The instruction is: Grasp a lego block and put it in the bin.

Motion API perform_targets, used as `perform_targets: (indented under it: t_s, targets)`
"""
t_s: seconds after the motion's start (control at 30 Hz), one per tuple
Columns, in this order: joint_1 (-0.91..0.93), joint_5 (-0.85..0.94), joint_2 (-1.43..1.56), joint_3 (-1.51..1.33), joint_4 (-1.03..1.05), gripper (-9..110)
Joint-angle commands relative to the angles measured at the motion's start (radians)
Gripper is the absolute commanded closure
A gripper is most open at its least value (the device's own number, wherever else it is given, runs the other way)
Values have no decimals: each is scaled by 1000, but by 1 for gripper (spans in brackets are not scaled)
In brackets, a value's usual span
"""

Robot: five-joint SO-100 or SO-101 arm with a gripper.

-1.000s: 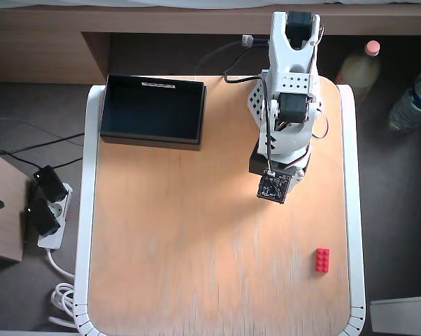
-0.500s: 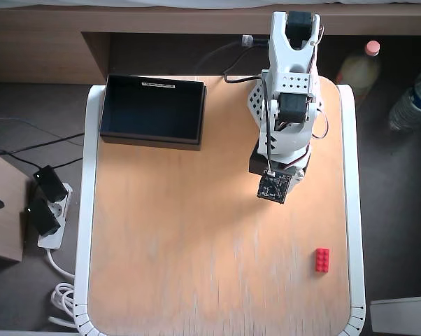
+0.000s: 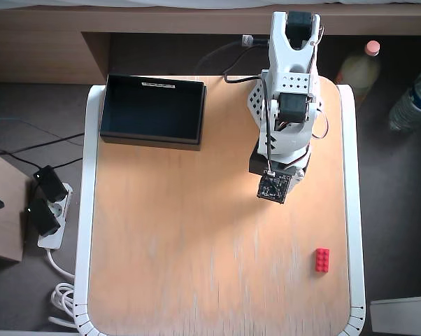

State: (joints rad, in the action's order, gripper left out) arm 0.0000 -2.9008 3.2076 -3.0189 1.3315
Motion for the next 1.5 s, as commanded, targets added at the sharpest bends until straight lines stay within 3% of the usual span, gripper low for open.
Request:
perform_targets:
  t_s: [0.0, 1.3, 1.47]
  targets:
    - [0, 3, 89, -155, 6, 101]
    - [-9, -34, 89, -155, 6, 101]
    - [17, -213, 75, -153, 5, 101]
